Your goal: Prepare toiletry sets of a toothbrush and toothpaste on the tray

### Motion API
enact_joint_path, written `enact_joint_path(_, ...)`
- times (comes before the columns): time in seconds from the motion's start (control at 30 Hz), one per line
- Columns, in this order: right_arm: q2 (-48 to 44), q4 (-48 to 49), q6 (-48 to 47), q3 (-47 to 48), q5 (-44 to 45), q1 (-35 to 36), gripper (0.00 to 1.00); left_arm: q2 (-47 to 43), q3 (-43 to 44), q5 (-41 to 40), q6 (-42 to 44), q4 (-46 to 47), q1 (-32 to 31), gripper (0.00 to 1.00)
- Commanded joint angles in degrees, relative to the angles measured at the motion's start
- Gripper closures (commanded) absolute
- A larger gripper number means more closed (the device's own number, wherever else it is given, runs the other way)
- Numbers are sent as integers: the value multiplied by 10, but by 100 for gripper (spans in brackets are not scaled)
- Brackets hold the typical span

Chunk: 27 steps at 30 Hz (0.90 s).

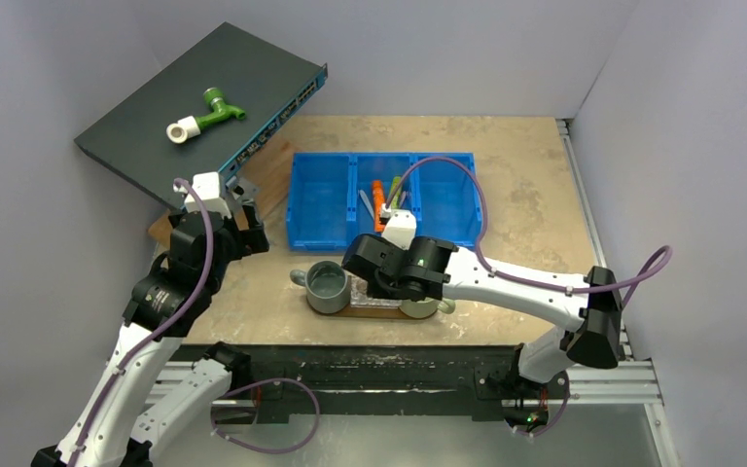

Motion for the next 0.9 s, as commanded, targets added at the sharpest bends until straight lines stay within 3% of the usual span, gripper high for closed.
enact_joint_path(0.0, 8, 1, 26, -1, 7, 4, 100, -4, 16, -7, -7, 10, 4, 2)
enact_joint_path(0.87, 47, 44, 28, -29, 0, -6, 100, -5, 16, -5, -6, 8, 3, 2)
